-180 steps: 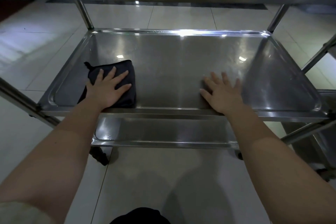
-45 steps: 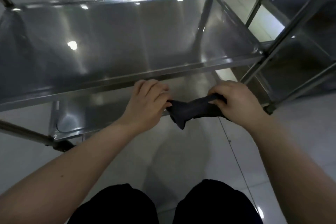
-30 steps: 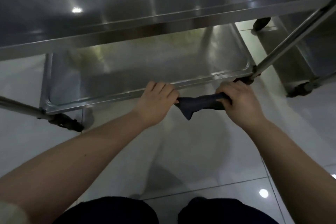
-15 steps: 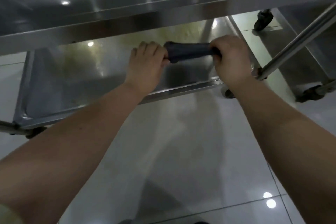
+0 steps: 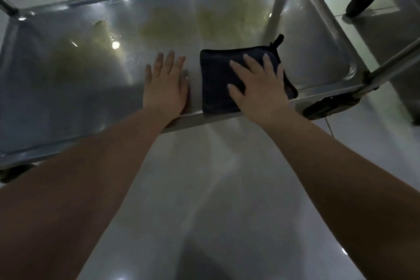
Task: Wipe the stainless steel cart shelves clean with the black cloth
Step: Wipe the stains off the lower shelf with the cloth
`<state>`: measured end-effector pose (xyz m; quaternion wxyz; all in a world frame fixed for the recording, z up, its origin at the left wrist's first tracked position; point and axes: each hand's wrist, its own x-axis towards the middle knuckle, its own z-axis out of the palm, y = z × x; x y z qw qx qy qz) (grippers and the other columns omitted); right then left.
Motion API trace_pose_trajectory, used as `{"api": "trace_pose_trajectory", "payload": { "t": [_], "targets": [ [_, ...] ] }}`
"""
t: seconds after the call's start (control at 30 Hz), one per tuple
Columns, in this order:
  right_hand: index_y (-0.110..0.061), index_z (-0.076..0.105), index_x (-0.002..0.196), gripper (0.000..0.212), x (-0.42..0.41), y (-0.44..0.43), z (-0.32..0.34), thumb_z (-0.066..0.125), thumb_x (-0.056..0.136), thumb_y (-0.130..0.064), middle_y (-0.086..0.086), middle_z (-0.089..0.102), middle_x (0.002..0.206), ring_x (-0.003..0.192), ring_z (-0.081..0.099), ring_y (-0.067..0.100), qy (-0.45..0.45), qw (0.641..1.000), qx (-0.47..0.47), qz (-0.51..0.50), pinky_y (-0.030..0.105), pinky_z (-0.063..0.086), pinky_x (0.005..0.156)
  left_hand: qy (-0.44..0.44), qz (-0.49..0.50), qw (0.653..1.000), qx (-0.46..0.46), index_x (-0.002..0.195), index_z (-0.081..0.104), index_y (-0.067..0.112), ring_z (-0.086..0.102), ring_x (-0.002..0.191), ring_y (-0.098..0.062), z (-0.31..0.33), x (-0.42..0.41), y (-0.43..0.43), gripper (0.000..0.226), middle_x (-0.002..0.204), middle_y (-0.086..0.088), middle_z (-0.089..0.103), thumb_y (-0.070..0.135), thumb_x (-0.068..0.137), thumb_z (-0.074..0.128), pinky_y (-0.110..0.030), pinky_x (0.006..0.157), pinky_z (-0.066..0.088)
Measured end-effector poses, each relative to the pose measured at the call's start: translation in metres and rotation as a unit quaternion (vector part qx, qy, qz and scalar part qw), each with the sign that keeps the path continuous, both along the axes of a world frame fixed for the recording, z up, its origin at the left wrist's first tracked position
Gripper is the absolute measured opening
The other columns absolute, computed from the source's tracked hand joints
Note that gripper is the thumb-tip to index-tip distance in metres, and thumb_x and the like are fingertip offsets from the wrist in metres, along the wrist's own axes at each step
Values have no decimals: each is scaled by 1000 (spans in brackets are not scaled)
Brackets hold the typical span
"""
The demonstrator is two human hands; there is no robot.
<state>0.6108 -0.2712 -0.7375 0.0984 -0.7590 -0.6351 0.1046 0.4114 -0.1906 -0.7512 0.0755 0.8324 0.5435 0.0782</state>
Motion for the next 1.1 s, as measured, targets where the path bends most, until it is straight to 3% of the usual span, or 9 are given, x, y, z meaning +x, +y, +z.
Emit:
{"api": "trace_pose_trajectory", "payload": {
  "t": [0.1, 0.23, 0.37, 0.5, 0.6, 0.8, 0.87, 0.97, 1.1],
  "targets": [
    [-48, -4, 151, 68, -4, 30, -16, 23, 92, -71, -10, -12, 163, 146, -19, 39, -49, 993, -106, -7, 70, -11, 110, 32, 19, 999, -31, 156, 8, 30, -5, 150, -25, -13, 6, 13, 58, 164, -2, 4, 44, 102, 25, -55, 118, -4],
    [-55, -19, 144, 72, -2, 33, -34, 5, 82, -82, -14, -22, 160, 143, -25, 41, -82, 990, -113, -10, 75, -17, 102, 71, 27, 997, -29, 155, 4, 34, -5, 150, -27, -25, 4, 18, 60, 164, -1, -1, 52, 99, 14, -56, 118, -4],
    [-60, -17, 141, 70, 31, 53, -36, 4, 79, -85, -18, -19, 160, 145, -22, 39, -88, 991, -97, -11, 73, -15, 104, 84, 20, 996, -30, 155, 2, 35, -2, 150, -25, -28, 4, 21, 62, 164, 1, -1, 54, 96, 10, -54, 118, -4],
    [-59, -10, 144, 71, 82, 84, -31, 11, 82, -85, -14, -12, 162, 145, -19, 40, -67, 987, -112, -93, 74, -12, 105, 84, 20, 996, -26, 155, 3, 35, -1, 150, -26, -28, 5, 20, 60, 164, 1, 0, 52, 98, 12, -54, 118, -4],
    [-55, -10, 147, 71, 71, 95, -32, 10, 84, -81, -12, -12, 163, 144, -19, 44, -79, 979, -113, -148, 76, -12, 103, 90, 23, 995, -29, 155, 2, 35, -2, 150, -26, -27, 7, 19, 61, 164, 1, 0, 52, 97, 10, -55, 118, -4],
    [-53, -10, 148, 69, -28, 97, -37, 10, 87, -78, -12, -13, 162, 145, -20, 43, -96, 994, -47, 35, 74, -14, 103, 94, 28, 994, -37, 156, -2, 25, -4, 150, -22, -31, 4, 22, 63, 164, 2, -5, 45, 99, 15, -52, 119, -3],
    [-56, -12, 146, 67, -29, 99, -38, 8, 86, -79, -14, -13, 162, 145, -21, 40, -93, 993, -53, 50, 72, -16, 104, 96, 28, 994, -44, 156, -4, 25, -5, 150, -21, -32, 3, 23, 66, 164, 3, -7, 48, 96, 10, -51, 119, -4],
    [-58, -8, 146, 66, 9, 106, -35, 11, 86, -80, -17, -10, 162, 147, -17, 36, -83, 994, -57, 34, 70, -13, 107, 92, 27, 995, -38, 156, -1, 28, -4, 150, -22, -31, 5, 22, 68, 164, 2, -4, 52, 93, 6, -51, 118, -5],
    [-57, 1, 148, 66, 93, 99, -30, 19, 88, -78, -15, -4, 163, 148, -11, 38, -77, 992, -75, -67, 71, -9, 109, 86, 27, 996, -29, 155, 0, 31, -1, 150, -23, -31, 4, 22, 66, 164, 4, -1, 53, 93, 7, -52, 118, -3]
  ]
}}
